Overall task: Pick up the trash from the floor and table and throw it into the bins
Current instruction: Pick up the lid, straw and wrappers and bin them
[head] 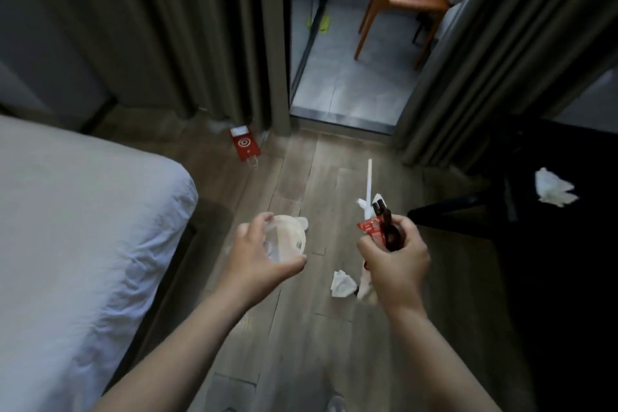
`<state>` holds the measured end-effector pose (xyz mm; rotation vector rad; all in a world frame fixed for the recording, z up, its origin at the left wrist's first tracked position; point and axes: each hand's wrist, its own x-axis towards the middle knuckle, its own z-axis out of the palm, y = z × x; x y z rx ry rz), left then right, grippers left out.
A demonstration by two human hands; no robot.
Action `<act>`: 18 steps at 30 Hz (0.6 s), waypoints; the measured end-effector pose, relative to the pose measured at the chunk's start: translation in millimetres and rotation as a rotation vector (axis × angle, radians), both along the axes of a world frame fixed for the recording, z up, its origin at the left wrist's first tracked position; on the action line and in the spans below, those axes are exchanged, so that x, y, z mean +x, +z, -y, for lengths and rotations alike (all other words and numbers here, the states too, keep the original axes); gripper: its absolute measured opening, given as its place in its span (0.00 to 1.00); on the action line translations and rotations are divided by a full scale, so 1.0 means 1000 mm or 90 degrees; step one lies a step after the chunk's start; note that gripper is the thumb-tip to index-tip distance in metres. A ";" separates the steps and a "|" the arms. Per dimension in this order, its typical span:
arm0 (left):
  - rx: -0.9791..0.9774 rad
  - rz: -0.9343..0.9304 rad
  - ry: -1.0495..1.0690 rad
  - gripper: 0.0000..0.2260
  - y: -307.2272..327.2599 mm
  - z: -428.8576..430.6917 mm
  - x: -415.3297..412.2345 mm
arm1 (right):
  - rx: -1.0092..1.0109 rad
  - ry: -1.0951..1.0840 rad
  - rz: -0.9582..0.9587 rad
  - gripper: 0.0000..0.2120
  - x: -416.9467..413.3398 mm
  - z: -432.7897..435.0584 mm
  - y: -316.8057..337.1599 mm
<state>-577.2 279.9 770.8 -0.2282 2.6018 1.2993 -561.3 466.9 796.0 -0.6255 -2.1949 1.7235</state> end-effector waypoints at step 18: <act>0.183 -0.188 -0.116 0.35 0.169 -0.132 0.045 | -0.049 -0.213 -0.186 0.10 0.095 -0.118 0.180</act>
